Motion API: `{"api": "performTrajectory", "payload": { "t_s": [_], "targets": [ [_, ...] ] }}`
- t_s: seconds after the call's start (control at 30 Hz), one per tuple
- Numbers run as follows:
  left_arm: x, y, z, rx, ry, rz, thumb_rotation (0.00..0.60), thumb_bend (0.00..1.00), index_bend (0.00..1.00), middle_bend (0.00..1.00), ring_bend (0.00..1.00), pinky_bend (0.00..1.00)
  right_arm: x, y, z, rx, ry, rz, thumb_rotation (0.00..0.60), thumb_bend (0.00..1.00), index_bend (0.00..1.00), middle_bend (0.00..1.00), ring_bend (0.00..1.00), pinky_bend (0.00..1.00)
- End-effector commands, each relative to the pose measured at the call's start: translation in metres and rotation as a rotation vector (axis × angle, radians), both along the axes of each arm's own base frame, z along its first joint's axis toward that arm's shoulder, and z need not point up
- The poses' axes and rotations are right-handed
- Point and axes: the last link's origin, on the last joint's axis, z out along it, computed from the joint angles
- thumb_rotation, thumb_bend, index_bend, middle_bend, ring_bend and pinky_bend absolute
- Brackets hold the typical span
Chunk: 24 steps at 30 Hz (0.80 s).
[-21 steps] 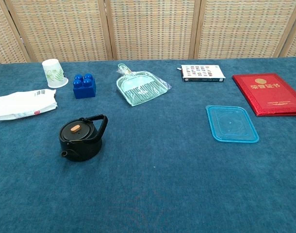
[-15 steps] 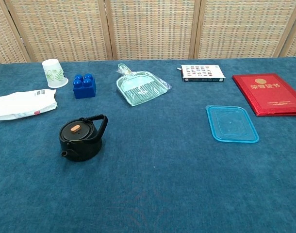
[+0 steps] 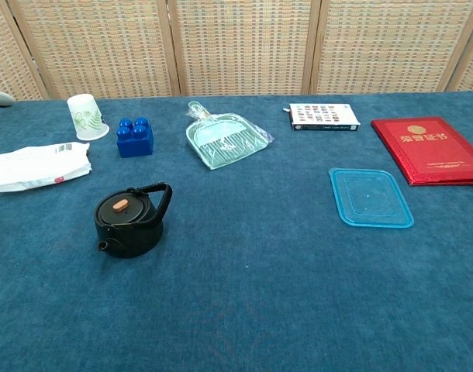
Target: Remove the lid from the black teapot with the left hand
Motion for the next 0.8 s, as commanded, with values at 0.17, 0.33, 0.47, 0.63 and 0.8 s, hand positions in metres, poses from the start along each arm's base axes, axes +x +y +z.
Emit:
{"api": "performTrajectory", "payload": {
  "t_s": [0.17, 0.33, 0.47, 0.63, 0.8],
  "targets": [
    [0.032, 0.055, -0.056, -0.154, -0.092, 0.035, 0.600, 1.00, 0.00, 0.00, 0.00, 0.00, -0.002, -0.002, 0.002, 0.002, -0.009, -0.008, 0.600, 0.00, 0.00, 0.00, 0.00, 0.00],
    [0.042, 0.066, -0.083, -0.209, -0.146, 0.060, 0.600, 1.00, 0.00, 0.00, 0.00, 0.00, -0.004, -0.004, 0.003, 0.002, -0.015, -0.016, 0.600, 0.00, 0.00, 0.00, 0.00, 0.00],
    [0.051, 0.072, -0.101, -0.255, -0.147, 0.070, 0.600, 1.00, 0.00, 0.00, 0.00, 0.00, -0.005, -0.004, 0.003, 0.008, -0.025, -0.018, 0.600, 0.00, 0.00, 0.00, 0.00, 0.00],
    [0.067, 0.072, -0.116, -0.304, -0.161, 0.069, 0.600, 1.00, 0.00, 0.00, 0.00, 0.00, -0.005, -0.004, 0.002, 0.020, -0.029, -0.017, 0.600, 0.00, 0.00, 0.00, 0.00, 0.00],
    [0.075, 0.071, -0.124, -0.337, -0.155, 0.071, 0.600, 1.00, 0.00, 0.00, 0.00, 0.00, -0.005, -0.004, 0.002, 0.022, -0.030, -0.016, 0.600, 0.00, 0.00, 0.00, 0.00, 0.00]
  ]
}}
